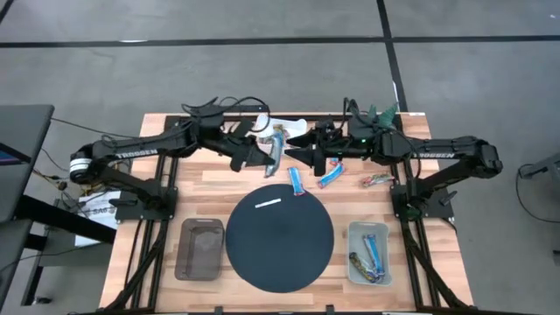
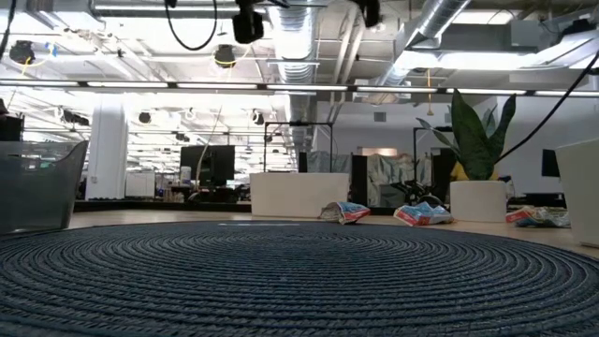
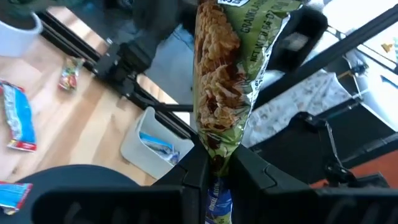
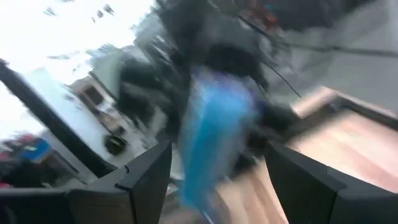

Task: Pick and place Granola Bars by type
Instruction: Put the blue granola bar into the gray bin

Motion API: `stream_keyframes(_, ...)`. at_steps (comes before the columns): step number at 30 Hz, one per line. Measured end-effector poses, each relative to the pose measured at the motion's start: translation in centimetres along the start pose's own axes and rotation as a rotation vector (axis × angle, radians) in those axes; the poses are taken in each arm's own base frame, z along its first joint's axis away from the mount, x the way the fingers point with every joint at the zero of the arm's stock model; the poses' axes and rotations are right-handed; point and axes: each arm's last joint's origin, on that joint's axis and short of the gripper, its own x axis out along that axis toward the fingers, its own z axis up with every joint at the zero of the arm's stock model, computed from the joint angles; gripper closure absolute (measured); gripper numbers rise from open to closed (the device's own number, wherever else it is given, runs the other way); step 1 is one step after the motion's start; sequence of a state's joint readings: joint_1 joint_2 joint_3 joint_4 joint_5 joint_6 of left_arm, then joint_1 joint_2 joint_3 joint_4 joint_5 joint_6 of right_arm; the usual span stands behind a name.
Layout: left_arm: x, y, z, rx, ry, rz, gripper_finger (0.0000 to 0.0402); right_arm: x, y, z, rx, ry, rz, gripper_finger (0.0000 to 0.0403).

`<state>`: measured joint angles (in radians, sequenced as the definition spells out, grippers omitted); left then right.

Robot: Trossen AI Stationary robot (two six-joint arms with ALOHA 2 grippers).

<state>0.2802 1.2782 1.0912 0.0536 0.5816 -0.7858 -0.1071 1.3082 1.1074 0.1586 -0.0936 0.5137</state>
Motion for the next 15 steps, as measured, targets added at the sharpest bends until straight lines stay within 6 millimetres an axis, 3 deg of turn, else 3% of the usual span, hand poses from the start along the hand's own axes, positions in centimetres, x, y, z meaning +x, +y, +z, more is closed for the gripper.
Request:
stream_keyframes(11,1.2,-0.1,0.5,0.003,0.042,0.002,0.0365,1.5,-0.1,-0.7,-0.015,-0.005,0.064,0.0154)
stream_keyframes(15,1.1,-0.1,0.5,0.003,0.043,0.002,0.0365,1.4,0.0,-0.6,-0.021,-0.01,0.069,0.0175)
